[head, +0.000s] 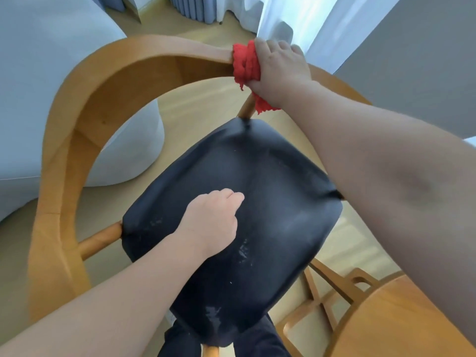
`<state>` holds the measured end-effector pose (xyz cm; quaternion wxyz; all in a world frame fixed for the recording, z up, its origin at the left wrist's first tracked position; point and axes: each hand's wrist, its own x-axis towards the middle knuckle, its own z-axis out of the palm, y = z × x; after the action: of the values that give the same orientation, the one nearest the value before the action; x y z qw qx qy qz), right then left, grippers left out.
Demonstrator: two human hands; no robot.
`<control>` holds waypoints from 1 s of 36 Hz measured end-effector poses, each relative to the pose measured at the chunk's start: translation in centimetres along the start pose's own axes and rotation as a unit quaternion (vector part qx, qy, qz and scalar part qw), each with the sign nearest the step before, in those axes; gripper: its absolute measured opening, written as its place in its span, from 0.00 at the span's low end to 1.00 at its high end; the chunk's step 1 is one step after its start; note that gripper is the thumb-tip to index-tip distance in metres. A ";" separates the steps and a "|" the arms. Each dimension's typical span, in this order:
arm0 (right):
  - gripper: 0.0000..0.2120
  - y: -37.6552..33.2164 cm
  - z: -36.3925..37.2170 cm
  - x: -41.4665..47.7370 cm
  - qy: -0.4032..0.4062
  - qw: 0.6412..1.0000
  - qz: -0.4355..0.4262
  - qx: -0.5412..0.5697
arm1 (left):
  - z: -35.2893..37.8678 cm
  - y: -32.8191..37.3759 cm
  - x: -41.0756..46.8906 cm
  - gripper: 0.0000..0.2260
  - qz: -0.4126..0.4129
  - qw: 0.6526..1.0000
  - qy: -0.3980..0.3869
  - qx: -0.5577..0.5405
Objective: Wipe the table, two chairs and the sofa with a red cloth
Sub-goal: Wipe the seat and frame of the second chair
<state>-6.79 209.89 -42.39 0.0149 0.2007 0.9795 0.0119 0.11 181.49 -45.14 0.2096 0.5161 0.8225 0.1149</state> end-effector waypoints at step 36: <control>0.42 8.9 0.3 -14.2 -0.049 0.983 0.172 -0.049 | 0.2 5.3 1.6 0.14 0.049 0.998 -0.037 0.001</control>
<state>9.80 212.43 -42.05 0.0702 0.3652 0.9268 0.0527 3.87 185.22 -43.56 0.2334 0.5595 0.7883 0.1056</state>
